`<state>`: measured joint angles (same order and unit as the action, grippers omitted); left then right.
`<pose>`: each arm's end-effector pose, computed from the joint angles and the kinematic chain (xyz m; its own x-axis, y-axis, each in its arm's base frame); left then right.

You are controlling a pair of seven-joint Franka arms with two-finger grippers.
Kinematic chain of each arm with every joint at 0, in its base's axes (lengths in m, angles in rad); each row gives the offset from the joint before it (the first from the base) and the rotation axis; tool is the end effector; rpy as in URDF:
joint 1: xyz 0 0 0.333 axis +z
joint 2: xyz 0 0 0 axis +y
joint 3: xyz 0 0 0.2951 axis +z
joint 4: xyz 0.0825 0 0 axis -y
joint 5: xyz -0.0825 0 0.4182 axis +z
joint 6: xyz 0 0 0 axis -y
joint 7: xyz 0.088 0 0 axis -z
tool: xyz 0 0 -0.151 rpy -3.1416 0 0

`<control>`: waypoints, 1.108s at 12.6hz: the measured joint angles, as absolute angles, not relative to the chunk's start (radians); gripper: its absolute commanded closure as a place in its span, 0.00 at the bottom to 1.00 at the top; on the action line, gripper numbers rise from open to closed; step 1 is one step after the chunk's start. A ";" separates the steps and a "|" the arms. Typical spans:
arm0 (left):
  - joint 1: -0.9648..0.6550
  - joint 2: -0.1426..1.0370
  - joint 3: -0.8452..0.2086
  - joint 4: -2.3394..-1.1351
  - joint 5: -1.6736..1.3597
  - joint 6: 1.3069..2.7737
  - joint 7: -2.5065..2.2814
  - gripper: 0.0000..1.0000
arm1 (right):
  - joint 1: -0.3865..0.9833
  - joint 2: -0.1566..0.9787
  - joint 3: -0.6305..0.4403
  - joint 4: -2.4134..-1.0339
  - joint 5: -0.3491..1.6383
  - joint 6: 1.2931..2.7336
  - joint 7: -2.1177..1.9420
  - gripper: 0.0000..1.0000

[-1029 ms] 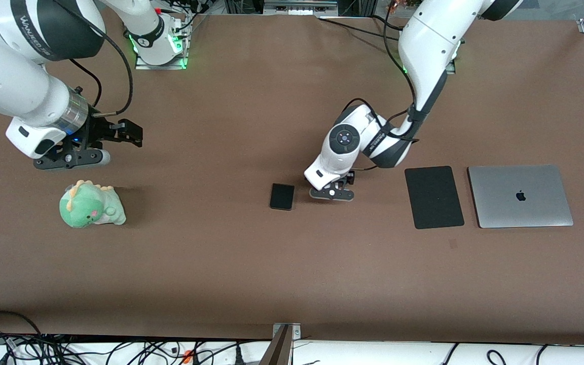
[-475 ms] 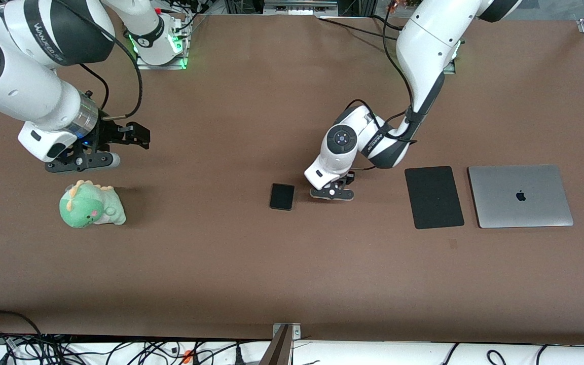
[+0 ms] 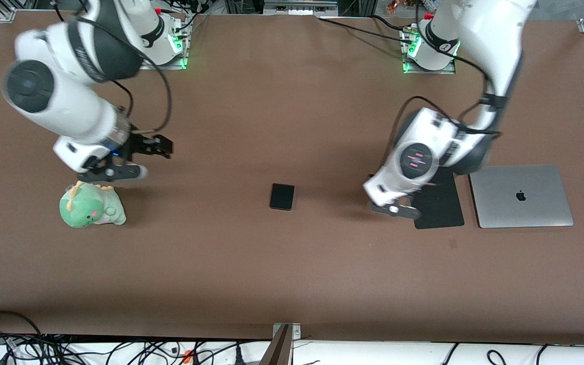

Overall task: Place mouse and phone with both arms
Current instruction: 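Carry the mouse onto the mouse pad while the right gripper grasps the phone, then set the mouse on the black pad, open the left gripper and lift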

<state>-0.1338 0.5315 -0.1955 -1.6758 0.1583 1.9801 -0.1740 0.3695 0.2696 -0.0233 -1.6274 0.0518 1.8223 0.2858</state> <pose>0.6306 -0.1935 0.2020 0.9569 -0.2054 -0.2055 -0.2230 -0.9726 -0.0663 0.6158 0.2299 0.3826 0.9954 0.0469 -0.0838 0.0454 -0.9988 -0.0200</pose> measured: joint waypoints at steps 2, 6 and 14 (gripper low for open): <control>-0.003 0.538 -0.195 -1.698 0.158 1.978 -0.043 0.79 | 0.453 0.359 -0.019 -1.633 0.052 1.957 0.411 0.00; 0.075 0.555 -0.198 -1.820 0.191 2.104 0.010 0.79 | 0.610 0.560 -0.017 -1.623 0.052 2.220 0.634 0.00; 0.086 0.553 -0.200 -1.950 0.198 2.330 0.006 0.00 | 0.683 0.805 -0.018 -1.476 0.052 2.390 0.762 0.00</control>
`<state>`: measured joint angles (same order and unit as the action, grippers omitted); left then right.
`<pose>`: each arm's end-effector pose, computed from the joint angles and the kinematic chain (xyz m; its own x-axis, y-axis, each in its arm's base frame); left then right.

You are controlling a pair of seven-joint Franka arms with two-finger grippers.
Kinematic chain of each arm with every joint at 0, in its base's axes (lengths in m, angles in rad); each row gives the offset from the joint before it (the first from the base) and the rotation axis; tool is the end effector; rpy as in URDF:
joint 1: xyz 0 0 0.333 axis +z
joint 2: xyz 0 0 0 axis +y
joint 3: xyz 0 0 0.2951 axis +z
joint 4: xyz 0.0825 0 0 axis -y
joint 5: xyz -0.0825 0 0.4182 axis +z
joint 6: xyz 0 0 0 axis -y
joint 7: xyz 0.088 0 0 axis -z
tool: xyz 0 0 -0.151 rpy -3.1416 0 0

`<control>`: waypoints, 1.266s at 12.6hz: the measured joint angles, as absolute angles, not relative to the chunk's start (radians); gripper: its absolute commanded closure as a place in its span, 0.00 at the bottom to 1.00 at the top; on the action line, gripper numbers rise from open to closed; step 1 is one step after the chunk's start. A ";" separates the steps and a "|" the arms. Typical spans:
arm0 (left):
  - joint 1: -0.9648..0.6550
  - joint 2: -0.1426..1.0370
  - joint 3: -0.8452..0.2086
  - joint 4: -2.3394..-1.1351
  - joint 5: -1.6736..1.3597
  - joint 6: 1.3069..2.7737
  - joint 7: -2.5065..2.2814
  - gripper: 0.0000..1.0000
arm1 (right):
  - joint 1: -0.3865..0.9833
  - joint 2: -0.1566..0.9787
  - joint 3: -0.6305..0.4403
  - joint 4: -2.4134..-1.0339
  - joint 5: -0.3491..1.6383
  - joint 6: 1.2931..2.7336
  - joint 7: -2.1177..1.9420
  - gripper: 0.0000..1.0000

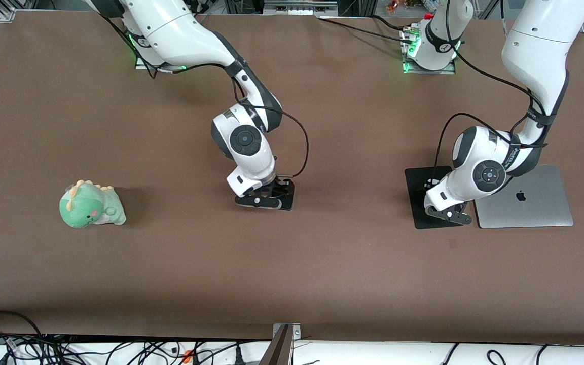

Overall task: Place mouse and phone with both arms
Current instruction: 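Set the mouse on the black pad, open the left gripper and lift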

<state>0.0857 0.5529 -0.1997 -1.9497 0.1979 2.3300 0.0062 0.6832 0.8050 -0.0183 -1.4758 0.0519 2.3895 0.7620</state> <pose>0.6010 -0.0663 0.0967 0.9580 -0.2406 -0.1561 -0.2459 -0.9692 -0.0149 0.5839 0.4622 0.1276 0.9898 -0.1290 0.0603 -0.1230 -0.9880 -0.0937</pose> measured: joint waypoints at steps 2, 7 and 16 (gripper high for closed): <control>0.086 0.515 -0.205 -1.904 0.198 2.275 0.006 0.00 | 0.694 0.829 -0.018 -1.468 0.052 2.420 0.787 0.00; 0.086 0.427 -0.244 -1.625 0.198 1.886 0.006 0.00 | 0.711 0.892 -0.018 -1.412 0.052 2.431 0.823 0.00; 0.073 0.355 -0.253 -1.209 0.137 1.459 -0.011 0.00 | 0.717 0.905 -0.025 -1.397 0.039 2.443 0.815 0.84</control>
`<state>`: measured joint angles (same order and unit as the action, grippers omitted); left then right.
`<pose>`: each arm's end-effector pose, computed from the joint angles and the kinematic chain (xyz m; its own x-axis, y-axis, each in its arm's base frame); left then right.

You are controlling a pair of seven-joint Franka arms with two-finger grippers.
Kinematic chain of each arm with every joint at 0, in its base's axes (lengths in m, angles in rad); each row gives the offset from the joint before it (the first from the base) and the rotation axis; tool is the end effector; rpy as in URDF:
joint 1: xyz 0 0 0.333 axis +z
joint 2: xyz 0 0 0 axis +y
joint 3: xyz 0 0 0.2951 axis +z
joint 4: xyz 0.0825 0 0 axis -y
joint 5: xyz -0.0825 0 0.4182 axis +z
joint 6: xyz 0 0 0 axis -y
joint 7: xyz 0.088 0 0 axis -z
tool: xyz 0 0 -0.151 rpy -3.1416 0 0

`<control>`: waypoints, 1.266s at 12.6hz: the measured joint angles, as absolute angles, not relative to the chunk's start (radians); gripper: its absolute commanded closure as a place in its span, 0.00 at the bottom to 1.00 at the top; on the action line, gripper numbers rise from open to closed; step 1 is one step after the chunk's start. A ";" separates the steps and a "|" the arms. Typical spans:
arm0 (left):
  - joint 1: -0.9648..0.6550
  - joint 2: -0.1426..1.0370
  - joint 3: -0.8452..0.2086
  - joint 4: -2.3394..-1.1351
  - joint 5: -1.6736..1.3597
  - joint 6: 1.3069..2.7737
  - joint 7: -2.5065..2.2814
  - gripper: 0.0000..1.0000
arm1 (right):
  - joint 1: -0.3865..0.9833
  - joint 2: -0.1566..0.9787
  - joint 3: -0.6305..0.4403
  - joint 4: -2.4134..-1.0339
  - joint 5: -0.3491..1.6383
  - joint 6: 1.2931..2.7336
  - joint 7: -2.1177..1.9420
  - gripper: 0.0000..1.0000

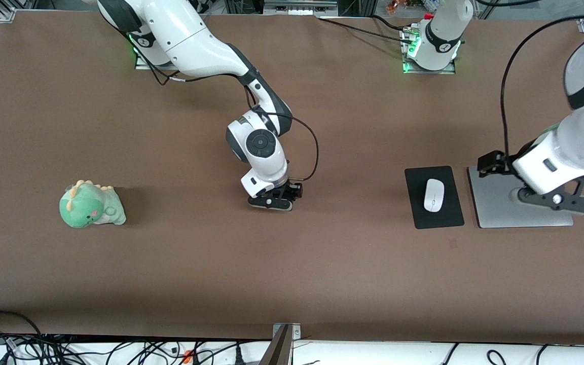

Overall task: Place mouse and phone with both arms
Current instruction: 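Set the mouse on the black pad, open the left gripper and lift, then carry the black phone toward the plush toy with the right gripper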

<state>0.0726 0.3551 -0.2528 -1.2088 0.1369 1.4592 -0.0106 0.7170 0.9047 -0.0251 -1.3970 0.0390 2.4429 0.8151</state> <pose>0.6645 -0.0726 0.5129 0.9848 -0.1461 -0.0936 -0.1513 -0.9872 -0.0508 0.5812 0.4864 0.0958 0.9855 -0.1441 0.0899 -0.1341 -0.9850 -0.1090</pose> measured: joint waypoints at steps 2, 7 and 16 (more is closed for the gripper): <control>0.000 0.254 -0.141 -1.286 0.108 1.477 -0.032 0.00 | 0.713 0.904 -0.038 -1.387 0.038 2.394 0.767 0.84; -0.081 0.017 0.027 -1.639 0.038 1.683 -0.042 0.00 | 0.543 0.809 -0.067 -1.365 0.038 2.179 0.375 0.83; -0.086 0.008 0.025 -1.665 0.038 1.683 -0.041 0.00 | 0.296 0.748 -0.085 -1.630 0.042 2.343 0.023 0.12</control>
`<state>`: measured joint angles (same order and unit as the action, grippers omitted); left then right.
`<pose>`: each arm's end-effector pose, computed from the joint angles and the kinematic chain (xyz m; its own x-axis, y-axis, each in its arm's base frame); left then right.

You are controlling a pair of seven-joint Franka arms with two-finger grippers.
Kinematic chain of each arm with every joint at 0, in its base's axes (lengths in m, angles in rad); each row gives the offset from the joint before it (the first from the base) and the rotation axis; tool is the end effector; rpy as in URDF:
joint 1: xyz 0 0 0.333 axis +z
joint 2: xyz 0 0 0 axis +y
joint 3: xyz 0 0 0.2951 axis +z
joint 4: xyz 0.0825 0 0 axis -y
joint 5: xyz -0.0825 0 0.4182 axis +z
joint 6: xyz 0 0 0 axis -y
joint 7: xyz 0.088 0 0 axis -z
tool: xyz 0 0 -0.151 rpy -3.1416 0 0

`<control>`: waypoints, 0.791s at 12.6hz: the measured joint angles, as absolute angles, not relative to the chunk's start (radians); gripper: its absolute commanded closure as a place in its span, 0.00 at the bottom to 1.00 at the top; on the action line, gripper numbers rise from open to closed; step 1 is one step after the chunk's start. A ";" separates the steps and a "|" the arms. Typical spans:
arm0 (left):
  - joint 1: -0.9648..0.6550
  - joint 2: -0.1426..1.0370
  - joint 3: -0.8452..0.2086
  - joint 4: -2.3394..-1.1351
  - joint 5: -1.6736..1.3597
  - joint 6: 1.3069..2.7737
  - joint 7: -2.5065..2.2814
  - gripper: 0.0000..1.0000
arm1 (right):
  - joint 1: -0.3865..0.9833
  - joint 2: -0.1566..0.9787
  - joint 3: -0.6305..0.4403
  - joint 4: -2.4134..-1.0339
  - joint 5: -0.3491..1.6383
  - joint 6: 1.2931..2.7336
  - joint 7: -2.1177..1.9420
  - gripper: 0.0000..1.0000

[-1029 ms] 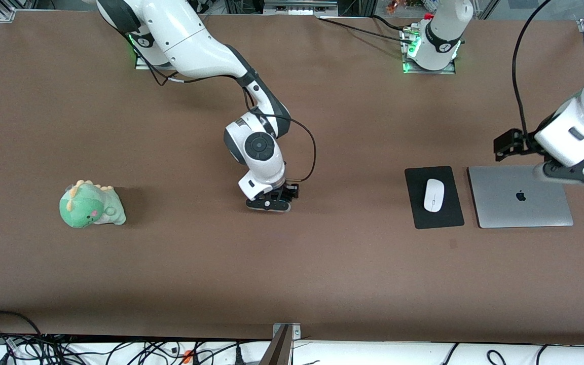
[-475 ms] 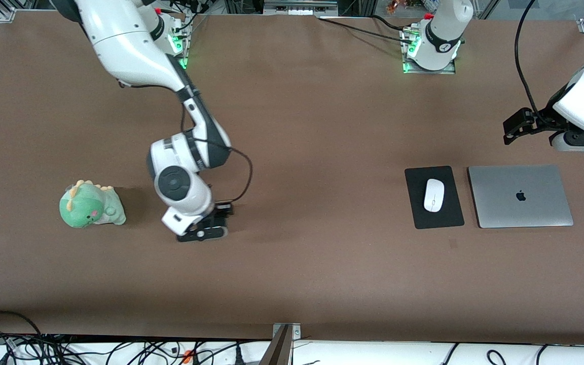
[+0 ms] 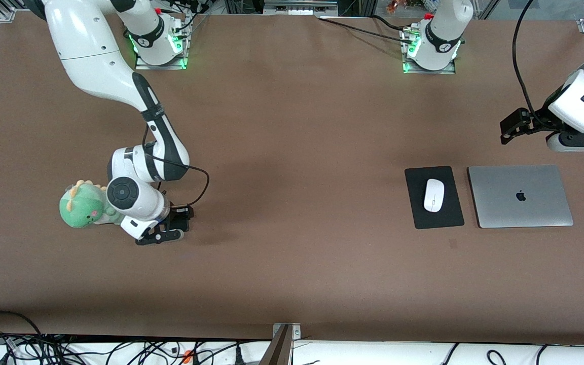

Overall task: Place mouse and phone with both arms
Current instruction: 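Carry the black phone toward the plush toy with the right gripper, then lower the phone beside the plush toy, open the right gripper, lift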

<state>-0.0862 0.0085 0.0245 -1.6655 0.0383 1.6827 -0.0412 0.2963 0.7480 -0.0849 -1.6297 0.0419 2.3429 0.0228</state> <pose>0.5980 -0.0316 0.5162 0.9996 -0.0248 0.0102 -0.0244 -0.9990 -0.0379 0.6770 0.1493 0.0959 0.9834 0.1790 -0.0310 0.1799 -0.9832 0.0294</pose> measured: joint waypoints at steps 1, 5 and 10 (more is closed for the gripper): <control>-0.087 0.008 0.024 -1.665 0.038 1.683 -0.041 0.00 | 0.290 0.740 -0.085 -1.647 0.042 2.355 0.021 0.00; -0.090 0.008 0.024 -1.665 0.038 1.683 -0.041 0.00 | 0.286 0.683 -0.083 -1.667 0.061 2.339 0.029 0.00; -0.090 0.008 0.024 -1.666 0.038 1.683 -0.041 0.00 | 0.292 0.425 -0.051 -1.652 0.063 2.072 0.138 0.00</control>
